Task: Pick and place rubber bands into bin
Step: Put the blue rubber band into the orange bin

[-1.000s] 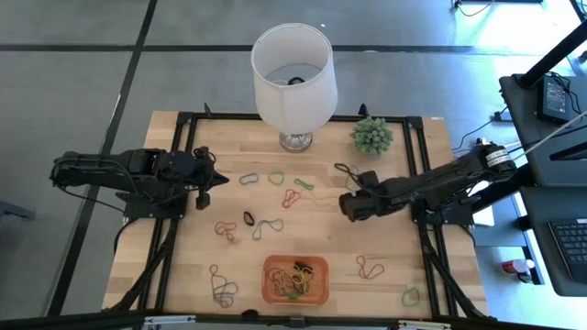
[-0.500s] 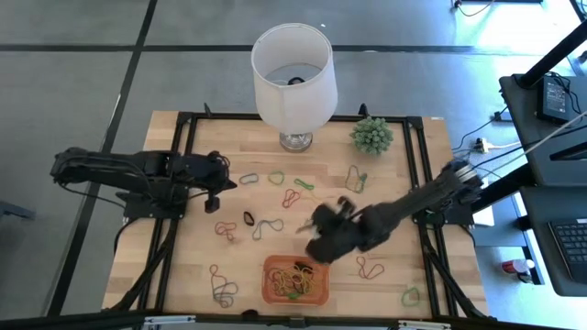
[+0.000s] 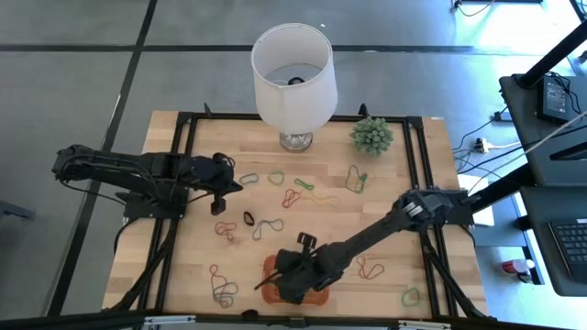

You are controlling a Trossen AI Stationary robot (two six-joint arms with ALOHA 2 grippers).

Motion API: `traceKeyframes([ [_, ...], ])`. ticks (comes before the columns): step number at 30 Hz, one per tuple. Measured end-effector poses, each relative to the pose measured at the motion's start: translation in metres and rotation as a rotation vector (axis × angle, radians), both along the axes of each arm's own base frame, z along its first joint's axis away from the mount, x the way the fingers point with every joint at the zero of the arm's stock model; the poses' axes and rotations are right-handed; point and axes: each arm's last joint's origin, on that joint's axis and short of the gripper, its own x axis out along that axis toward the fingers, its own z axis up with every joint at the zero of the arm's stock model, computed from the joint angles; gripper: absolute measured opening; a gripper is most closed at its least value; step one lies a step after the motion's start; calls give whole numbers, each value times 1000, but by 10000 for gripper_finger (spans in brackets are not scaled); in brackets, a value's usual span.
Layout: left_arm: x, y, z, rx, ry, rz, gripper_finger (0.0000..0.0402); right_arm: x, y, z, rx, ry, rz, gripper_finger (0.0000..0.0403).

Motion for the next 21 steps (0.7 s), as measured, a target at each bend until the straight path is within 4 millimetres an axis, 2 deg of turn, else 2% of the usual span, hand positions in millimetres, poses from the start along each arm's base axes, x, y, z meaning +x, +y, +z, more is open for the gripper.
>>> traceKeyframes([
  [10, 0, -5, 0, 1, 1, -27, 2, 10, 12, -35, 101, 99, 11, 9],
  [15, 0, -5, 0, 2, 2, -30, 2, 10, 13, -36, 115, 99, 0, 42],
  [21, -2, -5, -2, 28, 24, -51, 2, 11, 13, -35, 155, 88, -72, 105],
])
